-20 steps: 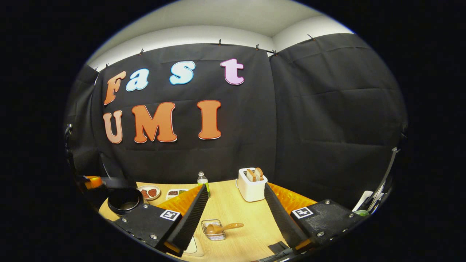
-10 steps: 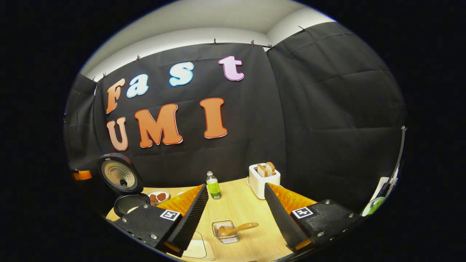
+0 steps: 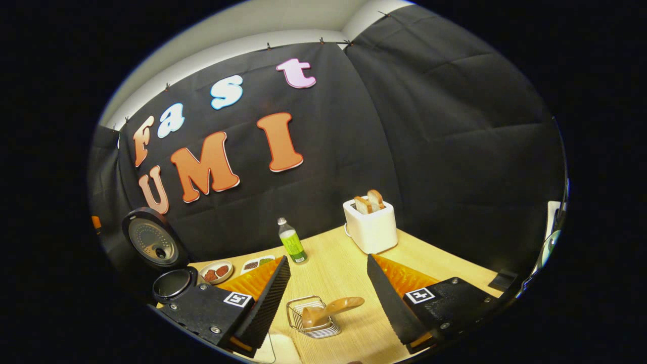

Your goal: Close the left gripper, press the button to open the rice cooker; take a wooden spoon from the chopstick holder with the right hand, scoop a spoonful of rice and pour it into the rice cooker, then put the wooden spoon back into the chopstick holder.

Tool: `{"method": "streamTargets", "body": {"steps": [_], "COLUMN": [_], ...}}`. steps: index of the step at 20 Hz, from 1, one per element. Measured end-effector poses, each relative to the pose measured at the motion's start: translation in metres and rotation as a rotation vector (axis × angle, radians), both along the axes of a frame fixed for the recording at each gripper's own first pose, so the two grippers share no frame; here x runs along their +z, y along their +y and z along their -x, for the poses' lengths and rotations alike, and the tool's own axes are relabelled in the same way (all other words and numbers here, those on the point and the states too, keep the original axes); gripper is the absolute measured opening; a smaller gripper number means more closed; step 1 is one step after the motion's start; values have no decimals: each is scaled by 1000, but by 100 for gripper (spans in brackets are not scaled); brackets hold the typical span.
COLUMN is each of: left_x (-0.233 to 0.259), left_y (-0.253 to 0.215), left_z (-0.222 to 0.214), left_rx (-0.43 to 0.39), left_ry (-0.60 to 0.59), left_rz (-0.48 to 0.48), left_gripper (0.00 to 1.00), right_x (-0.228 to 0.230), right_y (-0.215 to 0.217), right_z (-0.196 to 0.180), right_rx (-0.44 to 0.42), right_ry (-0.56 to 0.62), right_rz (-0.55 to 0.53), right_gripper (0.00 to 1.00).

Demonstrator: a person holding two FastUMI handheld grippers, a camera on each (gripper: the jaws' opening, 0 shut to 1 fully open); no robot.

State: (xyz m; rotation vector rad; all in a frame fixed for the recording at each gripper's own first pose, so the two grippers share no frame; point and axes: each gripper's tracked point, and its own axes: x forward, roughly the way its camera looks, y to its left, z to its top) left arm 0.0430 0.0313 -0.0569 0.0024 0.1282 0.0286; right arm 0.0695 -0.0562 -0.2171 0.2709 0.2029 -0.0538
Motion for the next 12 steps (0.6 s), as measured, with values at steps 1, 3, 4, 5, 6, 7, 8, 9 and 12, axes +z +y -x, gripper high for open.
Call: {"method": "streamTargets", "body": {"steps": [1, 3, 4, 5, 6, 7, 8, 9, 12], "left_x": [3, 8, 8, 9, 9, 12, 13, 15, 17], "left_y": [2, 7, 11, 11, 7, 7, 10, 14, 26], "left_z": [1, 3, 5, 7, 7, 9, 9, 9, 12], "left_rx": [8, 33, 45, 43, 35, 37, 45, 59, 105], "left_ry": [-8, -18, -23, -26, -30, -36, -42, -48, -66], "left_rz": [0, 4, 3, 9, 21, 32, 35, 29, -2], "left_gripper": [85, 90, 92, 94, 97, 99, 99, 98, 97], "right_x": [-8, -24, -31, -39, -45, -50, -53, -60, -80], "right_y": [0, 1, 2, 4, 6, 7, 9, 9, 13], "right_z": [-1, -4, -6, -8, -9, -11, -13, -14, -18], "right_rx": [2, 10, 13, 15, 16, 19, 21, 18, 17], "right_ry": [15, 35, 48, 62, 72, 76, 76, 87, 135], "right_rz": [-3, -16, -29, -42, -55, -68, -83, -96, -161], "right_gripper": [95, 95, 95, 95, 95, 95, 95, 95, 95]}}
